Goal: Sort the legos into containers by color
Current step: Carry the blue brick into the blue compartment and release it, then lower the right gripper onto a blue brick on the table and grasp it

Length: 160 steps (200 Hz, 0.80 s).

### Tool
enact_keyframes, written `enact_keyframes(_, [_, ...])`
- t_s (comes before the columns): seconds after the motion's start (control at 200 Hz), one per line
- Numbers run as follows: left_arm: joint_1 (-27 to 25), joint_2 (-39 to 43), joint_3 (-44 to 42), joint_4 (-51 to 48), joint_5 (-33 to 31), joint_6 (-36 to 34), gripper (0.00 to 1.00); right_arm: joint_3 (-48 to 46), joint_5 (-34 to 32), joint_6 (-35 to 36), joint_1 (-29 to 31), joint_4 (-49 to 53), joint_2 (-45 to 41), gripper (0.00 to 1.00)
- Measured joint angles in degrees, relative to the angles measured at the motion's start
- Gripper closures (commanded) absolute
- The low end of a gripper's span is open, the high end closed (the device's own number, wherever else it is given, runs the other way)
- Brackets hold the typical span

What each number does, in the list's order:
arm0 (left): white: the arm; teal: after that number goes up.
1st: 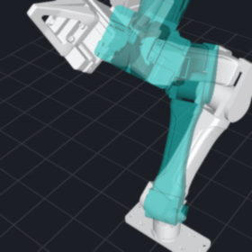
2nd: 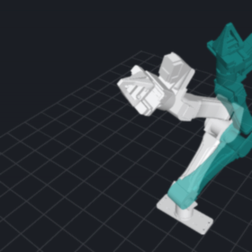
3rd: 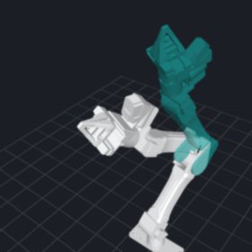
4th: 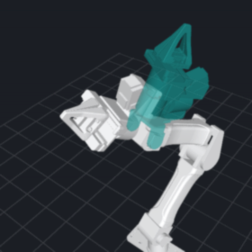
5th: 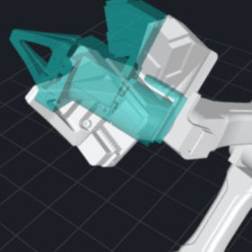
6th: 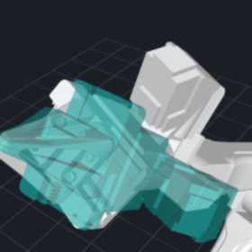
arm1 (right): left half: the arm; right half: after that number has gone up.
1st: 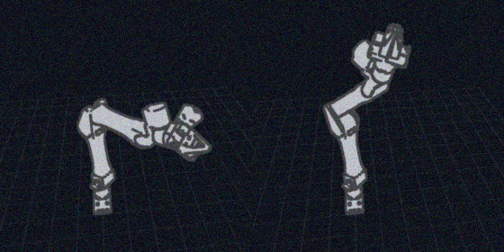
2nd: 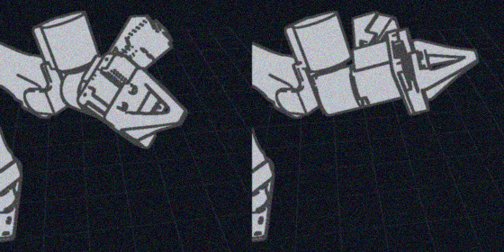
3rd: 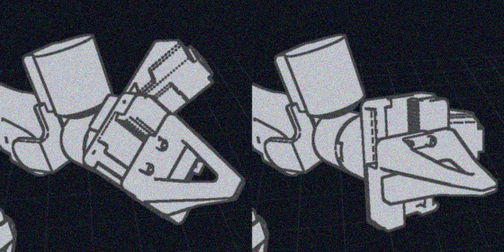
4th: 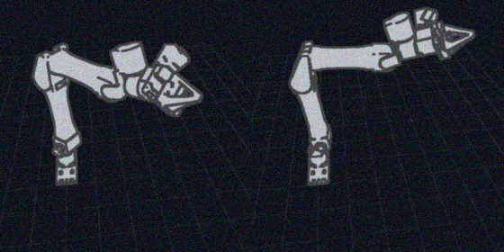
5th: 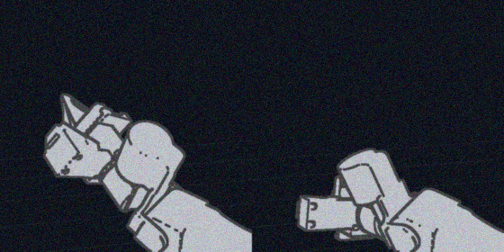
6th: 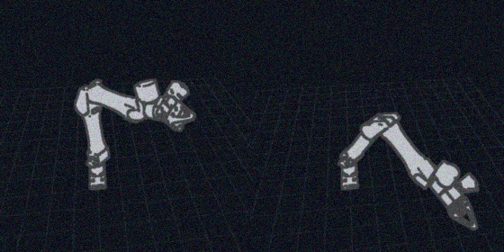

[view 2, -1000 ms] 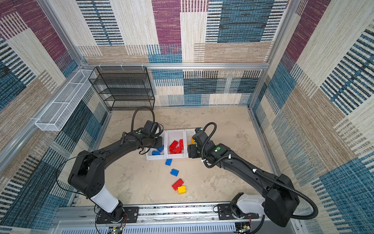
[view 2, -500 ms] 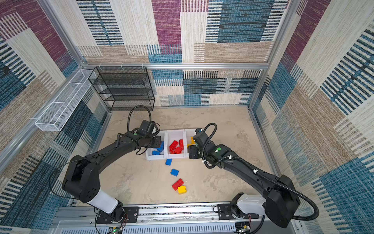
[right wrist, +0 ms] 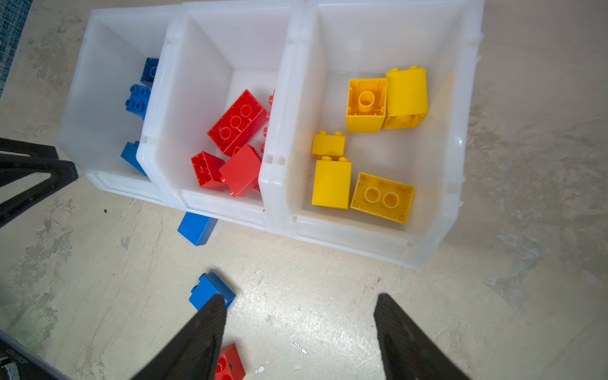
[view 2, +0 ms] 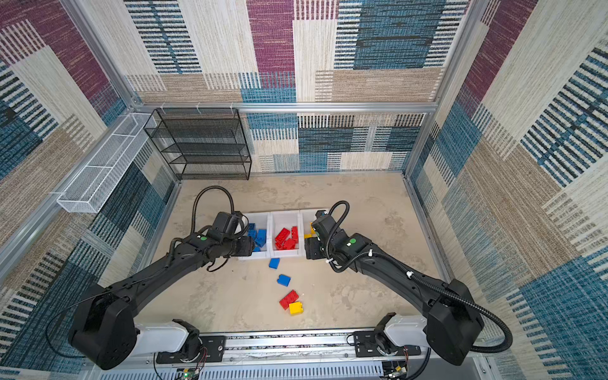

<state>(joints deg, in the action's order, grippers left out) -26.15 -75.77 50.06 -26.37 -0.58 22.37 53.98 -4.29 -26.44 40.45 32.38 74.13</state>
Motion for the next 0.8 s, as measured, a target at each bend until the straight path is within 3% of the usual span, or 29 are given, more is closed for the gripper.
enact_keyframes(0.491, [0.0, 13.9, -11.67, 0.0, 0.5, 5.99, 0.4, -2.29, 2.34, 1.05, 12.35, -0.5, 7.72, 0.29])
enact_keyframes(0.801, [0.0, 18.56, -15.04, -0.63, -0.66, 9.11, 0.4, 3.56, 2.73, 5.9, 17.9, -2.78, 18.62, 0.32])
